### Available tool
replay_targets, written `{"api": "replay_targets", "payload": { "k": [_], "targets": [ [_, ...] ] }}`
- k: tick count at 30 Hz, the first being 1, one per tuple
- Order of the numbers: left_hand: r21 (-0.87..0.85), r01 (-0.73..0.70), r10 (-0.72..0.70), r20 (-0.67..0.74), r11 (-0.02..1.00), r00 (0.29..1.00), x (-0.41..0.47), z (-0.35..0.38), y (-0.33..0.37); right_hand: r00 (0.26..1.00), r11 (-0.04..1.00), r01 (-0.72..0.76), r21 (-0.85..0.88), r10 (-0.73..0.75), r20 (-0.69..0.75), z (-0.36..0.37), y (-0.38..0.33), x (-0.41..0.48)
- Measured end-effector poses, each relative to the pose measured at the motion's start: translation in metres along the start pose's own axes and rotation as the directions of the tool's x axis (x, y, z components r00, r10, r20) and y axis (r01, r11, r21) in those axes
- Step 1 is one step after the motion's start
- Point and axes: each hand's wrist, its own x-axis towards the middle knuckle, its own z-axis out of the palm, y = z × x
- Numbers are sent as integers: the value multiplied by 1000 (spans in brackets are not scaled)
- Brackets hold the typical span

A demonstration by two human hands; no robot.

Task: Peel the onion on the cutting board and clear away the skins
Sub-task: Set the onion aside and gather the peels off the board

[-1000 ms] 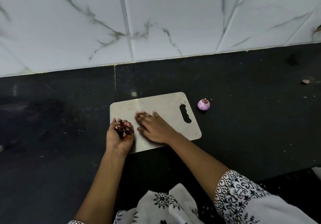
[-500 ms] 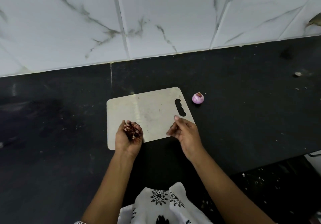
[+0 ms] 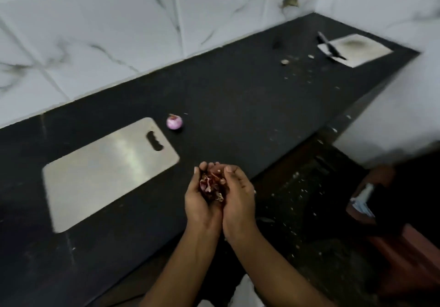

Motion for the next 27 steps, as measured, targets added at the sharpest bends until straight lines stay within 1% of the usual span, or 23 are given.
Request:
{"api": "replay_targets", "payload": {
  "k": [2,4,5,8,10,11,13,14,15,18,20,23,24,25,27],
  "targets": [
    [80,81,-82,8,994,997,-12,-8,-44,998,1000,12,-5,-13,-66,-47,-6,-5],
    [194,137,-133,-33,971,991,-20,-25,-85,992,1000,9,-3,-9,-125,-93,-6,-11],
    [262,160,-146,-71,952,987,-22,-35,-108,987,1000,3,4,-3,-163,-120,-5,-14],
    [441,226,-146,-207,869,967,-19,-78,-172,946,997,-80,23,83,-312,-197,21,-10],
    [508,289,-153,-293,811,944,0,-114,-207,909,987,-151,49,158,-385,-242,48,2],
    [520,322,-149,-346,791,926,13,-134,-223,886,978,-192,83,209,-413,-263,61,10],
    [490,386,-157,-444,781,882,43,-176,-250,826,945,-273,182,327,-459,-305,96,32],
    [464,421,-170,-490,779,855,57,-194,-260,788,928,-311,205,372,-490,-322,110,42],
    [451,444,-166,-531,774,831,76,-216,-272,769,918,-323,231,397,-502,-341,128,56],
    [461,481,-144,-594,746,792,128,-271,-301,710,878,-357,319,477,-519,-389,184,100],
    [469,487,-132,-607,737,784,163,-306,-314,681,850,-379,367,525,-511,-415,219,130],
    [468,470,-150,-571,749,807,207,-353,-326,678,828,-387,407,554,-483,-449,268,171],
    [454,470,-156,-573,757,805,215,-362,-327,686,828,-388,405,552,-473,-457,275,179],
    [429,476,-172,-578,768,797,223,-374,-327,710,830,-378,409,544,-448,-467,285,186],
    [383,490,-205,-584,783,785,234,-392,-327,700,842,-383,379,533,-475,-482,296,194]
  ]
}}
